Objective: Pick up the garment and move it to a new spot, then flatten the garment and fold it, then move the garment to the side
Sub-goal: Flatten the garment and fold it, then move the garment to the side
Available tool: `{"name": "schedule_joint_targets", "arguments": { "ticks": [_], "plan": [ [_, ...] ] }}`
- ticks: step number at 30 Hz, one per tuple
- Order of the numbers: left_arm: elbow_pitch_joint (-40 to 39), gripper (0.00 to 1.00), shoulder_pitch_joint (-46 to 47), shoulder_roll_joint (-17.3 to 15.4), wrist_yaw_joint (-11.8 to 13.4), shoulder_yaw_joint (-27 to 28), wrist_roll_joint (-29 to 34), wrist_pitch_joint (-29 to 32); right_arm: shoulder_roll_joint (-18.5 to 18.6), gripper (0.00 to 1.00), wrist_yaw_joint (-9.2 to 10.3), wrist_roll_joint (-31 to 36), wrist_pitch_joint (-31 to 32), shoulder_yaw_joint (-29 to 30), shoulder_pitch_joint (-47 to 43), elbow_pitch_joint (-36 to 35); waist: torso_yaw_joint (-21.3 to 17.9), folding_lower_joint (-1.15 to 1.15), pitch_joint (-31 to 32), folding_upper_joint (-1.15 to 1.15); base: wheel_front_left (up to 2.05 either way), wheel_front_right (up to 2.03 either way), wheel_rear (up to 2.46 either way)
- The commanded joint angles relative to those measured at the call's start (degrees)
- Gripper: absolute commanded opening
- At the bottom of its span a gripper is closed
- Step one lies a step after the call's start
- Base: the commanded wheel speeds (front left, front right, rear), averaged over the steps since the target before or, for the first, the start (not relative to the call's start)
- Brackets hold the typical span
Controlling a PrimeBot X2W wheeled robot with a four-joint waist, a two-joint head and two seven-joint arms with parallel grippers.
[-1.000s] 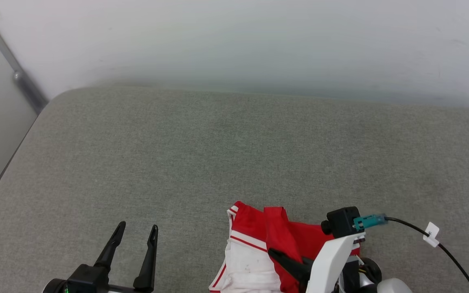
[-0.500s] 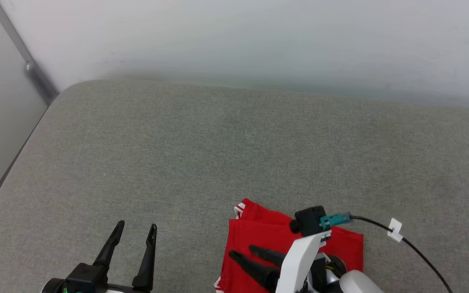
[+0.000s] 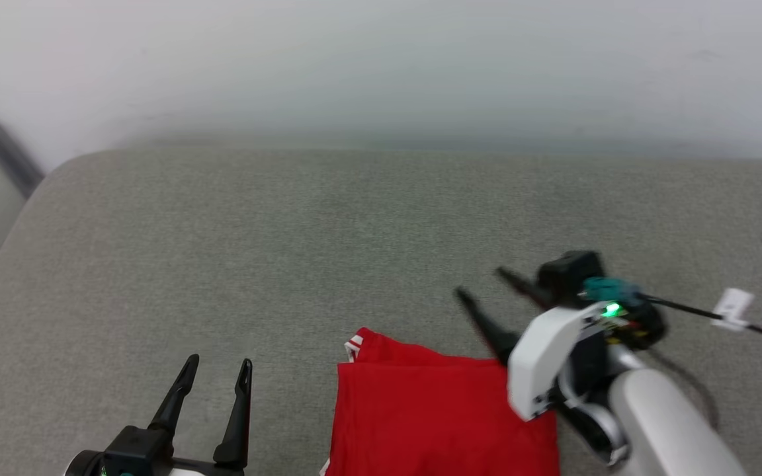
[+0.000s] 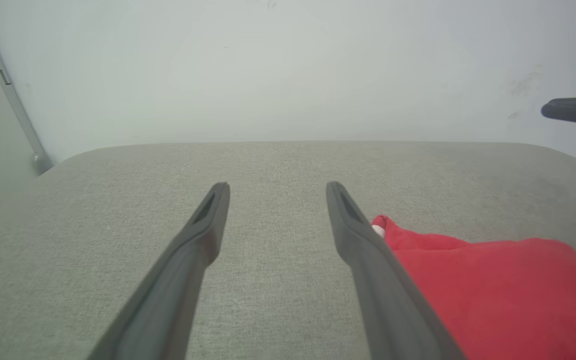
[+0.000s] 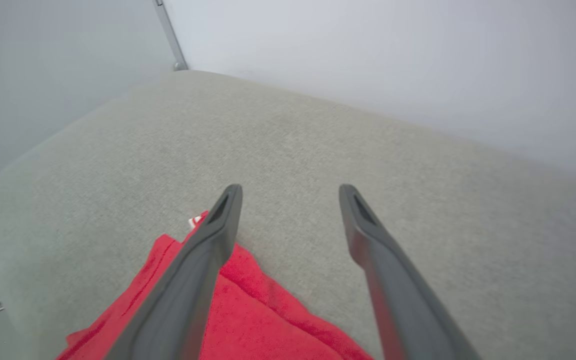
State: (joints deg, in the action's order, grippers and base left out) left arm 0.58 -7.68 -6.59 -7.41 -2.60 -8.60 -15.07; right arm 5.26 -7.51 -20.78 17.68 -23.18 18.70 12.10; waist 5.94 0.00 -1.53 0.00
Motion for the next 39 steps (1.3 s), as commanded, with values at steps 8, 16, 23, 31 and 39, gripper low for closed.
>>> {"name": "schedule_joint_targets", "arguments": {
  "ticks": [8,16,23,31,39],
  "plan": [
    [-0.91,1.0,1.5,0.66,-0.07,0.56,-0.63,-0.12,7.1,1.0,0.04,11.84,-8.17,9.81,-5.53,-10.39,-3.1,0.0,-0.56,0.0,0.0,0.0,0.0],
    [-1.7,1.0,1.16,1.1,-0.07,0.45,-1.24,-0.12,3.62,1.0,0.03,12.34,-17.31,23.33,-17.33,-17.42,-3.94,0.0,-0.46,0.0,0.0,0.0,0.0],
    [-2.36,1.0,0.5,1.16,-0.07,0.05,-1.78,-0.12,0.87,1.0,0.03,12.95,-23.08,24.84,-24.34,-19.78,-4.05,0.0,-0.21,0.0,0.0,0.0,0.0],
    [-2.74,1.0,0.14,1.23,-0.07,-0.41,-1.93,-0.12,-1.23,1.0,0.03,13.03,-25.85,24.29,-27.73,-18.98,-4.01,0.0,0.14,0.0,0.0,0.0,0.0],
    [-2.75,1.0,0.46,0.79,-0.08,-0.89,-1.86,-0.12,-0.08,1.0,0.03,11.56,-21.51,23.5,-27.95,-19.96,-3.55,0.0,-0.11,0.0,0.0,0.0,0.0]
  ]
}}
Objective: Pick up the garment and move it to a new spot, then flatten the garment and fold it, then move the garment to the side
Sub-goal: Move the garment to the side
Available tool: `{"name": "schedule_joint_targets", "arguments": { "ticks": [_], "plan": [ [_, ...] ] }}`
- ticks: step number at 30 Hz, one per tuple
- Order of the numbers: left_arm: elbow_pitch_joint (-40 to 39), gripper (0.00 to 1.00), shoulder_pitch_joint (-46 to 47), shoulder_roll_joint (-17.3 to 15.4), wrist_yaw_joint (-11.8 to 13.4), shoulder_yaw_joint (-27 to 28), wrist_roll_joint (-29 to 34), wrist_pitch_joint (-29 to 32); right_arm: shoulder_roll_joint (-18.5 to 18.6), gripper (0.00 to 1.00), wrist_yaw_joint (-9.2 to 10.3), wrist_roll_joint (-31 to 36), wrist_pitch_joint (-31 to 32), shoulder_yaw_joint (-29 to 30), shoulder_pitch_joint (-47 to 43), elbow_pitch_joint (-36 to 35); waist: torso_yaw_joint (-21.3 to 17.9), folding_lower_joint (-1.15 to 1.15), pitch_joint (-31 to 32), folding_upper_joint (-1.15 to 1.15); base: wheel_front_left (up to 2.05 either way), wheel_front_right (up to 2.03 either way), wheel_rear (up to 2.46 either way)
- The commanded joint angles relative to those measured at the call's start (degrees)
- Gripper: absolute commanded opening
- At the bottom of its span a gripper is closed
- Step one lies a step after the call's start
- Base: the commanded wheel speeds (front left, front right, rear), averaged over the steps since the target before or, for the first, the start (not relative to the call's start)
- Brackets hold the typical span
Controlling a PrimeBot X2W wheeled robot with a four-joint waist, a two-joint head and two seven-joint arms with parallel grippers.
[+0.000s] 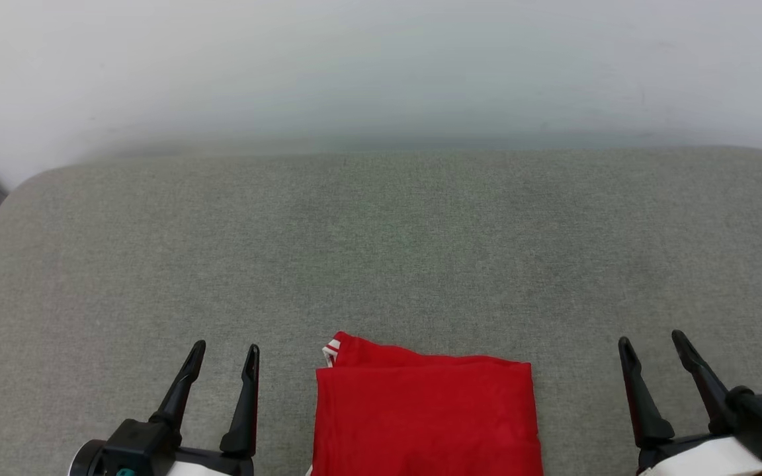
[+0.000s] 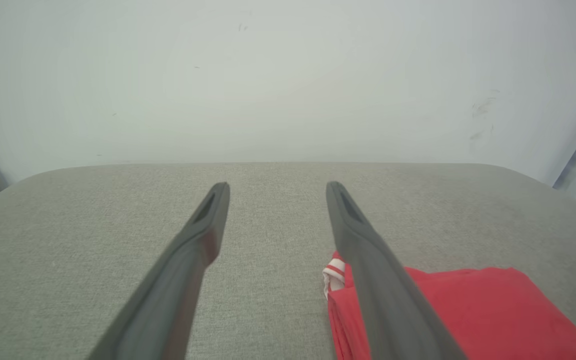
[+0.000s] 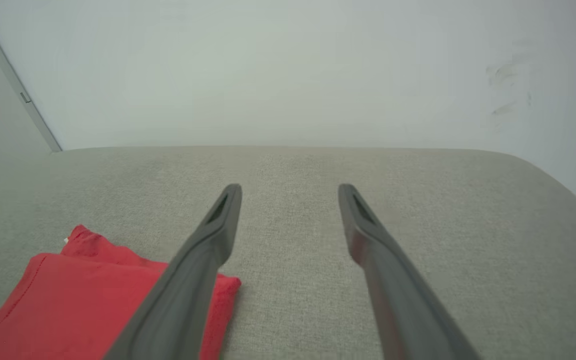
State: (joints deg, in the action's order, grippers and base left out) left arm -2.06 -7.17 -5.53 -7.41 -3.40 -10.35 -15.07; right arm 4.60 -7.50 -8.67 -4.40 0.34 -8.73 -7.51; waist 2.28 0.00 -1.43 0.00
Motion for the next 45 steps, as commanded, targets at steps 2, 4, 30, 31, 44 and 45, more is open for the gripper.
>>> {"name": "schedule_joint_targets", "arguments": {
  "ticks": [2,4,30,31,44,45],
  "plan": [
    [-0.09,1.0,0.24,-0.31,-0.08,-0.31,-0.04,-0.12,2.01,1.0,0.02,-0.7,3.63,-1.14,-0.77,-0.78,0.47,0.0,-0.64,0.0,0.0,0.0,0.0],
    [0.06,1.0,0.57,-0.42,-0.08,-0.63,0.05,-0.12,2.97,1.0,0.02,-2.54,7.66,-2.56,-1.11,-1.46,0.87,0.0,-1.1,0.0,0.0,0.0,0.0],
    [2.45,1.0,5.68,-0.45,-0.08,-3.67,-0.6,-0.12,1.76,1.0,0.02,-11.55,54.89,-7.33,6.38,6.19,10.9,0.0,-8.54,0.0,0.0,0.0,0.0],
    [2.48,1.0,5.74,-0.45,-0.08,-3.73,-0.61,-0.12,1.59,1.0,0.01,-11.45,54.52,-7.86,6.53,7.1,11.09,0.0,-8.58,0.0,0.0,0.0,0.0],
    [3.07,1.0,4.92,-0.54,-0.08,-4.96,-0.52,-0.12,5.14,0.0,0.07,-7.71,48.07,-13.03,10.11,14.64,9.86,0.0,-7.23,0.0,0.0,0.0,0.0],
    [3.09,1.0,4.67,-0.65,-0.08,-5.15,-0.55,-0.12,6.39,0.0,0.09,-6.82,47.61,-13.76,10.75,14.12,9.23,0.0,-7.03,0.0,0.0,0.0,0.0]
  ]
}}
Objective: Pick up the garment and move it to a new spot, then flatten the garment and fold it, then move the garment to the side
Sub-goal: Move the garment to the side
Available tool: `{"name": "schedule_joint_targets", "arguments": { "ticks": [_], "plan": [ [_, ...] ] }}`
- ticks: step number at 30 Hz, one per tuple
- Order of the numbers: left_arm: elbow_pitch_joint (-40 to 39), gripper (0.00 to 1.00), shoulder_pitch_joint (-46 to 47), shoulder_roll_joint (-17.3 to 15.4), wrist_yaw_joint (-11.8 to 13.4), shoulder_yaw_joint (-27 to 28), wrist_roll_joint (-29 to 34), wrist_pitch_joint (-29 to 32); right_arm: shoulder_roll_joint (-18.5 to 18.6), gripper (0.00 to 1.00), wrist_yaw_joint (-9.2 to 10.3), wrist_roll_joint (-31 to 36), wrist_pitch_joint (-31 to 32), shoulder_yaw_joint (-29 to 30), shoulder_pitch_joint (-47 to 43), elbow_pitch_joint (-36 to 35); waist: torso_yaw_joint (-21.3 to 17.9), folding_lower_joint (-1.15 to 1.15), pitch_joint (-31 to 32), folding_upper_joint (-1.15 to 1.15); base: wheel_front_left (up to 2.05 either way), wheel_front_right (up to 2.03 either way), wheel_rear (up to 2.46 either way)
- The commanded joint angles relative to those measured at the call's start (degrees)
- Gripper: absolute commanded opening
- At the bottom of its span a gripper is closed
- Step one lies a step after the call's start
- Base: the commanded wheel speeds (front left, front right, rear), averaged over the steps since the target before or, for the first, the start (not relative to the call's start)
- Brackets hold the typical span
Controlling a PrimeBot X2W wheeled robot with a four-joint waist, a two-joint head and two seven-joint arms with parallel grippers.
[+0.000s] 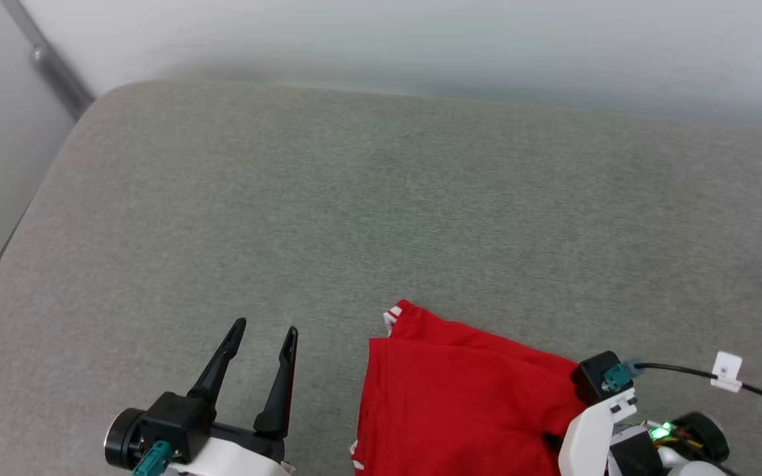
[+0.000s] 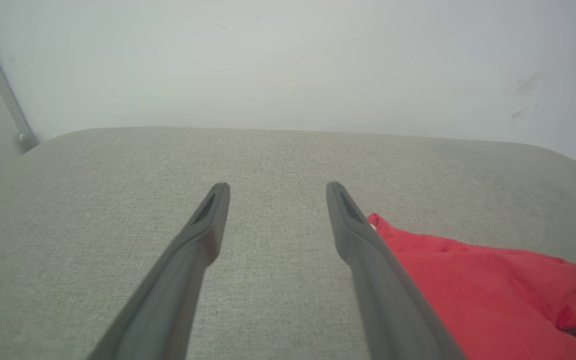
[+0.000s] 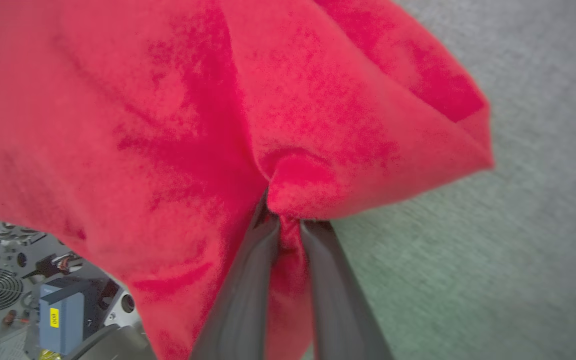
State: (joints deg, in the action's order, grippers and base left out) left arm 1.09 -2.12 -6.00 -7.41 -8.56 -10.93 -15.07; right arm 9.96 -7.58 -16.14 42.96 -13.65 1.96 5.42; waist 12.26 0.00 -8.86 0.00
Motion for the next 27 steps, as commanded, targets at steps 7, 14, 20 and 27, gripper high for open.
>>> {"name": "schedule_joint_targets", "arguments": {
  "ticks": [7,14,20,27],
  "plan": [
    [-0.52,1.0,0.6,0.65,-0.08,-2.8,0.08,-0.12,17.22,0.0,0.14,5.14,2.45,-7.66,7.29,-6.04,-10.11,0.0,-0.96,0.0,0.0,0.0,0.0],
    [-0.25,1.0,5.46,0.31,-0.08,-8.93,0.65,-0.12,33.13,0.0,0.11,5.61,0.06,-12.63,14.07,-7.09,-18.02,0.0,-6.95,0.0,0.0,0.0,0.0],
    [-0.72,1.0,10.37,-1.53,-0.08,-12.38,1.01,-0.11,40.42,0.0,0.13,6.11,-5.06,-10.53,18.22,-2.97,-23.0,0.0,-13.14,0.0,0.0,0.0,0.0],
    [-1.58,1.0,15.33,-5.26,-0.08,-13.93,1.16,-0.11,43.2,0.0,0.14,7.46,-11.59,-5.57,22.01,5.64,-26.04,0.0,-20.57,0.0,0.0,0.0,0.0]
  ]
}}
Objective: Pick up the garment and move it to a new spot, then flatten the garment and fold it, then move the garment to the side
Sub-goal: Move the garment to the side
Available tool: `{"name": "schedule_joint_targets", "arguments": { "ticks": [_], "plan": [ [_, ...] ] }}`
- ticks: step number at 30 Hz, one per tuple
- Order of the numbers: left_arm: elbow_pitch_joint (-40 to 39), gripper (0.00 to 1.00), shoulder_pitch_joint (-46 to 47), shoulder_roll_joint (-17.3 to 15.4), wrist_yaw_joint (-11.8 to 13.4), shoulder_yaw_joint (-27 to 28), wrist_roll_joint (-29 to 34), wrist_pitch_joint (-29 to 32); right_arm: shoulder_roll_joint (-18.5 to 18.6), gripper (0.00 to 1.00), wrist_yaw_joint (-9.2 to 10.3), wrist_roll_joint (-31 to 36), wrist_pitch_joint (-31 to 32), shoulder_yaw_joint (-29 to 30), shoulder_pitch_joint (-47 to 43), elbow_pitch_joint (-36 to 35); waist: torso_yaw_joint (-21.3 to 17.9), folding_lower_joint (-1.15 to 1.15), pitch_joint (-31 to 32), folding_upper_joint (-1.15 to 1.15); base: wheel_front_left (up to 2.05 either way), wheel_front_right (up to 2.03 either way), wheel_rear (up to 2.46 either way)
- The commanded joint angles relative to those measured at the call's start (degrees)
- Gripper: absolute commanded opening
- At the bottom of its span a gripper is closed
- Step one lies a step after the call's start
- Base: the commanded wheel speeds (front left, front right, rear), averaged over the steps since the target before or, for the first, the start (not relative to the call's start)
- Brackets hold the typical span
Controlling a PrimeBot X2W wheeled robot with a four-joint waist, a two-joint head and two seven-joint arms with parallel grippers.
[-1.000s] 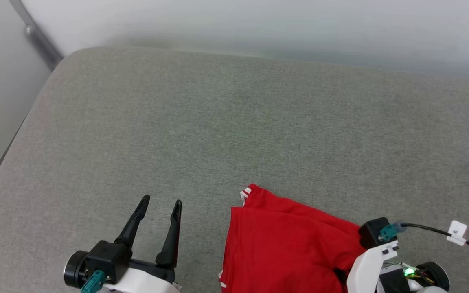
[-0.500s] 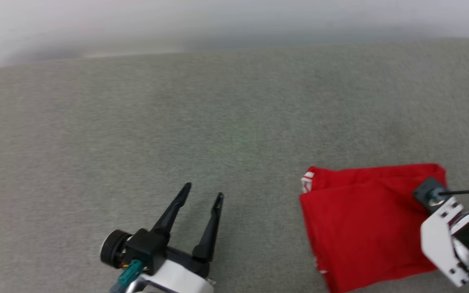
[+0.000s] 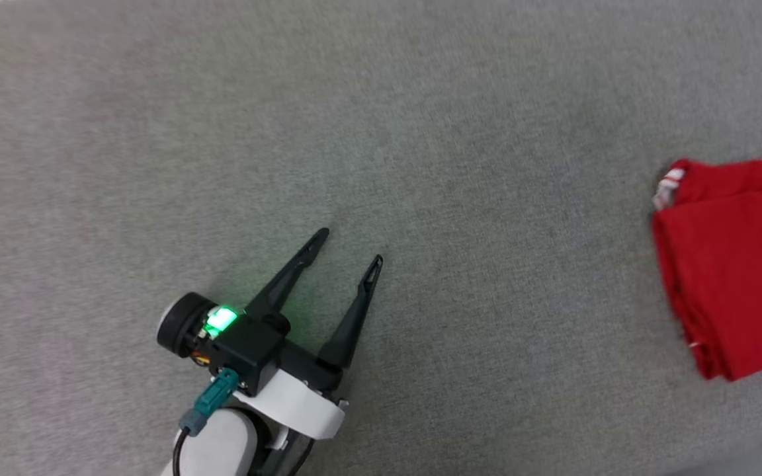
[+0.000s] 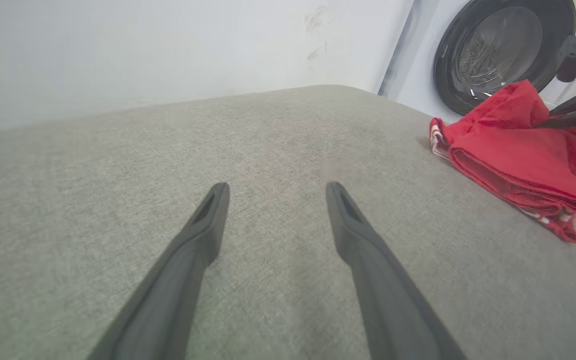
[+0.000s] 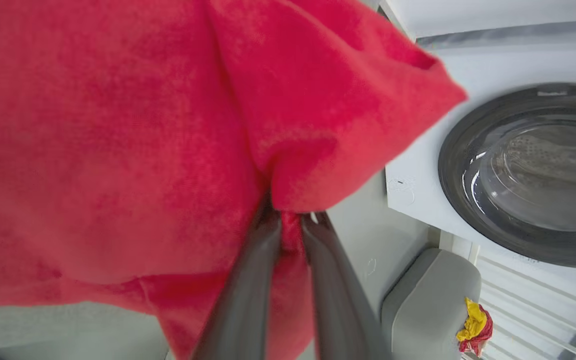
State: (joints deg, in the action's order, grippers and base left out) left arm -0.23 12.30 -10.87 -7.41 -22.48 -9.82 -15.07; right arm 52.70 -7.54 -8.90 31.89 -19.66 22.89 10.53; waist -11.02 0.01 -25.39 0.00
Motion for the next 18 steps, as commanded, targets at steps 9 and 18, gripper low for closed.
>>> {"name": "schedule_joint_targets", "arguments": {
  "ticks": [9,18],
  "plan": [
    [-2.33,1.0,4.52,-3.77,-0.08,0.11,0.0,-0.11,-1.62,0.0,0.1,3.47,-9.21,8.83,5.98,12.84,-2.78,-0.01,-10.12,0.0,0.0,0.0,0.0],
    [-2.46,1.0,5.22,-4.94,0.05,0.93,-0.08,0.09,-4.71,0.0,0.1,7.07,-13.24,14.87,9.05,20.18,-1.27,-0.01,-12.06,0.0,0.0,0.0,0.0]
  ]
}}
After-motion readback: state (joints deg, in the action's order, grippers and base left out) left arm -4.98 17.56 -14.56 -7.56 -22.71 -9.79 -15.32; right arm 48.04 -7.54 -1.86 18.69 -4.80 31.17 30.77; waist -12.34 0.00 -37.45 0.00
